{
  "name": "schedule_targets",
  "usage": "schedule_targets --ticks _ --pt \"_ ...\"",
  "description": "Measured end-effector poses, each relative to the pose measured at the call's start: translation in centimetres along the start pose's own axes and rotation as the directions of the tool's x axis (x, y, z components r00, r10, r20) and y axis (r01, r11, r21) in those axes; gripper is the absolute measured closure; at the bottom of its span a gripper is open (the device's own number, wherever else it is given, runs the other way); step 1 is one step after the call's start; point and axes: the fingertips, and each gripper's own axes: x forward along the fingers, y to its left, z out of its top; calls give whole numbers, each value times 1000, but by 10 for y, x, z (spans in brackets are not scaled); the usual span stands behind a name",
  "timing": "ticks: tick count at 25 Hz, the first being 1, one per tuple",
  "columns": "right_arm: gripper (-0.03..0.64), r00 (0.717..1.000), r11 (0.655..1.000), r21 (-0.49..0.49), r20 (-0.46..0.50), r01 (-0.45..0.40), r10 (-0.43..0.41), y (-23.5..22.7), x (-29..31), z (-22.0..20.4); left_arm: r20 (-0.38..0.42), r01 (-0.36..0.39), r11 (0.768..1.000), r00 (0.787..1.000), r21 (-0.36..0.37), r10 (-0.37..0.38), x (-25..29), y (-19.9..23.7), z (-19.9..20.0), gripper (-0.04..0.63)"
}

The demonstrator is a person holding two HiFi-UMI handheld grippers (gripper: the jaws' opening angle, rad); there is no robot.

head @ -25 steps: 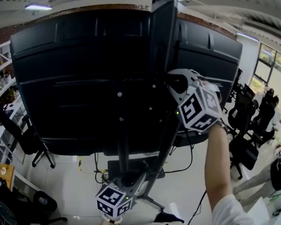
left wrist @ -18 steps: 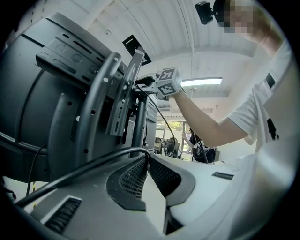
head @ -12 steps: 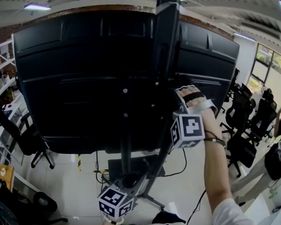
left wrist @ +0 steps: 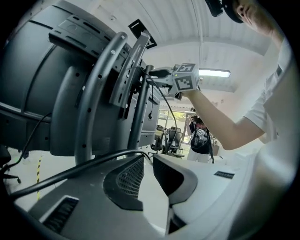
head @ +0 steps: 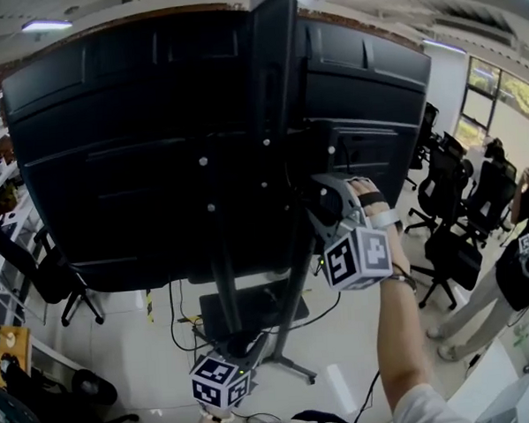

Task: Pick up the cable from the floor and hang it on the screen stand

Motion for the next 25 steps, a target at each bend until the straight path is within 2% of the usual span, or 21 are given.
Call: schedule_targets --ticks 3,8,11,12,13,15,17,19,22,25 --pt "403 1000 993 117 2 11 -11 22 -20 -20 -49 -5 999 999 -43 2 6 -1 -33 483" --pt "424 999 958 287 -39 17 -6 66 -73 -54 -166 25 997 985 -73 -37 12 -19 -93 483" --pt "484 999 914 403 -29 39 -30 82 -118 -51 -206 45 995 977 -86 -62 0 -41 -118 483" --pt "527 998 895 443 -21 56 -52 84 -133 -49 -204 47 996 977 -81 -62 -6 -49 -121 483" --pt "599 997 872 485 -13 70 -73 87 -148 -46 -197 47 996 979 -74 -60 -12 -56 -122 489" --pt "604 995 816 573 5 79 -100 97 -176 -41 -173 44 998 984 -55 -53 -26 -71 -121 550" --pt "604 994 742 666 7 77 -110 115 -203 -37 -150 39 999 988 -33 -43 -41 -85 -120 593" --pt "604 994 636 769 7 66 -111 137 -225 -33 -124 32 999 992 -19 -34 -58 -94 -117 594" --pt "604 996 423 906 44 -7 -77 177 -255 -19 -80 12 1000 997 -12 -12 -88 -103 -112 594" --pt "604 995 210 974 91 -84 -27 224 -278 -6 -41 -18 1000 999 -8 17 -116 -109 -108 594"
